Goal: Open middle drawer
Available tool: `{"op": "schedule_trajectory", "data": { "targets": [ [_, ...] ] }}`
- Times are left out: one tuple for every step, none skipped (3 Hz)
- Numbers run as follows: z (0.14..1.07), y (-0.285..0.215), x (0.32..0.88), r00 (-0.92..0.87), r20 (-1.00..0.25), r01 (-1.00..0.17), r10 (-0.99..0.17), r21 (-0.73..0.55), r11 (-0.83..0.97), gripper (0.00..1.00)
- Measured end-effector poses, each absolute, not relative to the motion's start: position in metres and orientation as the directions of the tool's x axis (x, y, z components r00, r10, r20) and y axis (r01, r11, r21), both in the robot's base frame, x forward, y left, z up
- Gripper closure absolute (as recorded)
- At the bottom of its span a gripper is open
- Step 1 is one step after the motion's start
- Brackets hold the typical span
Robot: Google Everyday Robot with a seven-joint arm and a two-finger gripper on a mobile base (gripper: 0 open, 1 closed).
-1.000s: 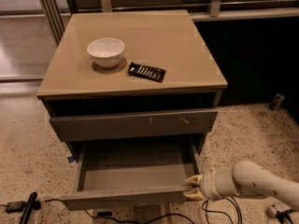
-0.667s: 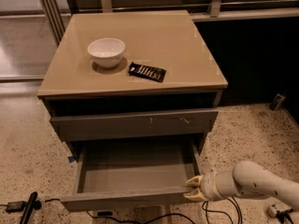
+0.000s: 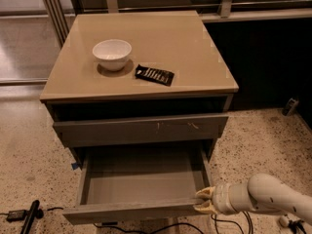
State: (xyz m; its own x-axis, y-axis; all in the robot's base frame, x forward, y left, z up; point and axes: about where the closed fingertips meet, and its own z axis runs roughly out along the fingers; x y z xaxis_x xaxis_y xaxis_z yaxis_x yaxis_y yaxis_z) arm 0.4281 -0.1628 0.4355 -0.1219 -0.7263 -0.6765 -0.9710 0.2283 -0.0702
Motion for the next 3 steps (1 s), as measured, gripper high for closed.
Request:
{"op": "schedule_trajectory", "data": {
  "targets": [
    [0.4355, -0.1628, 0.4281, -0.122, -0.676, -0.971, -0.726, -0.07, 0.228, 0.59],
    [0.4355, -0.1627, 0.4281, -0.122, -0.676, -0.971, -0.726, -0.07, 0.228, 0.35],
    [0.4355, -0.1627, 0.4281, -0.122, -0.677, -0.971, -0.726, -0.07, 0.228, 0.12]
  ]
}}
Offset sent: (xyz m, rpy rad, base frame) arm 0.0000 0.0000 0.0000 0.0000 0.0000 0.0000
